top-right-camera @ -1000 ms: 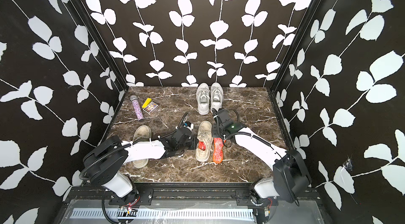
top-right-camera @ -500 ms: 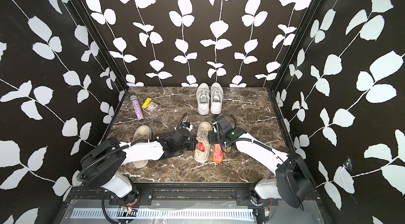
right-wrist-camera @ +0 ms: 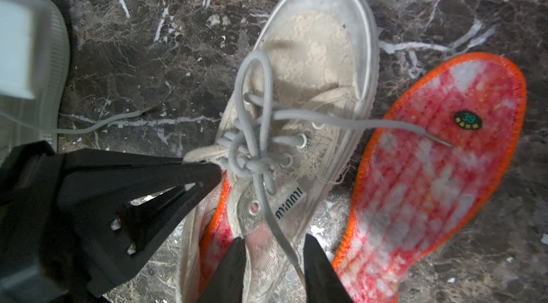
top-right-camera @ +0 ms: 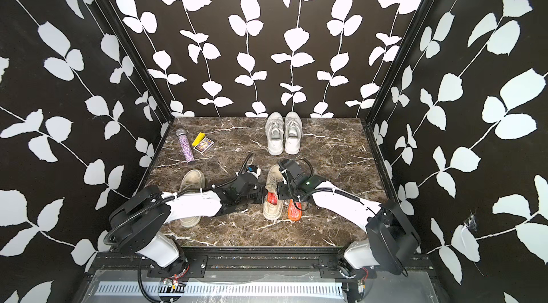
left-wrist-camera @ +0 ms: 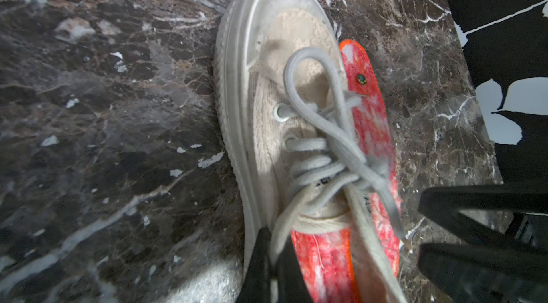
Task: Remove the insole from the shoe
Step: Untie the shoelace on the shoe.
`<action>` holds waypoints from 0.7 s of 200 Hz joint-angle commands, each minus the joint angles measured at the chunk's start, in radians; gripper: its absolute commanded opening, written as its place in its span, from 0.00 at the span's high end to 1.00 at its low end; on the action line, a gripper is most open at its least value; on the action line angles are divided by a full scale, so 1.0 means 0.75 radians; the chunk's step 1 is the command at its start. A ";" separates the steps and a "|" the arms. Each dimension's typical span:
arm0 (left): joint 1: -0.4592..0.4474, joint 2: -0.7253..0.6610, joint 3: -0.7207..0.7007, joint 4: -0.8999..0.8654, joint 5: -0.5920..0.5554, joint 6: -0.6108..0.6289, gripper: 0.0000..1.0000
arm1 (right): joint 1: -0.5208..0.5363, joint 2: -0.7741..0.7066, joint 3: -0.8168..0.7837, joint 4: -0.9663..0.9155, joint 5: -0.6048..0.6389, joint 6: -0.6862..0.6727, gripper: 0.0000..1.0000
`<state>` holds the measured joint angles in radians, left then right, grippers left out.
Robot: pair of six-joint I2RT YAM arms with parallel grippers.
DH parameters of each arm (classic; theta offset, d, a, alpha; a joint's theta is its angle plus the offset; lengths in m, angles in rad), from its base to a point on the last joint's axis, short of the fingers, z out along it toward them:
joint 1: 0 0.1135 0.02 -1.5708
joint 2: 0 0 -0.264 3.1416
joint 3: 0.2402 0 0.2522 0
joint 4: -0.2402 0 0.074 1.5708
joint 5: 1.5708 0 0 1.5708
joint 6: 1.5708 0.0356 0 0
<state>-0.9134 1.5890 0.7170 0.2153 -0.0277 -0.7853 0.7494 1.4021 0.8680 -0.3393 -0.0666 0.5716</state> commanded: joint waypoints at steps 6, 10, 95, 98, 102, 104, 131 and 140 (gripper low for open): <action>0.003 -0.002 -0.019 0.003 0.004 -0.014 1.00 | 0.015 0.039 -0.009 0.030 0.024 -0.002 0.68; 0.002 -0.002 -0.020 0.002 0.007 -0.014 1.00 | 0.016 0.049 -0.005 0.025 0.029 -0.001 0.68; 0.002 0.019 -0.016 0.030 0.030 -0.032 1.00 | 0.022 0.105 0.029 -0.001 0.036 -0.018 0.86; 0.001 0.018 -0.018 0.033 0.031 -0.034 1.00 | 0.023 0.106 0.032 -0.007 0.039 -0.019 0.87; 0.001 0.016 -0.021 0.035 0.029 -0.036 1.00 | 0.022 0.106 0.035 -0.016 0.045 -0.024 0.89; 0.000 0.016 -0.023 0.036 0.029 -0.037 1.00 | 0.022 0.106 0.035 -0.019 0.049 -0.025 0.90; 0.001 0.001 -0.037 0.028 0.009 -0.045 1.00 | 0.021 0.079 0.027 -0.044 0.113 -0.039 0.99; 0.000 -0.002 -0.032 0.018 0.001 -0.040 1.00 | 0.021 0.067 0.022 -0.047 0.131 -0.044 1.00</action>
<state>-0.9134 1.5921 0.7109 0.2325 -0.0174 -0.7963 0.7593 1.4746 0.8707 -0.3477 -0.0185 0.5549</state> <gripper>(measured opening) 0.052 0.049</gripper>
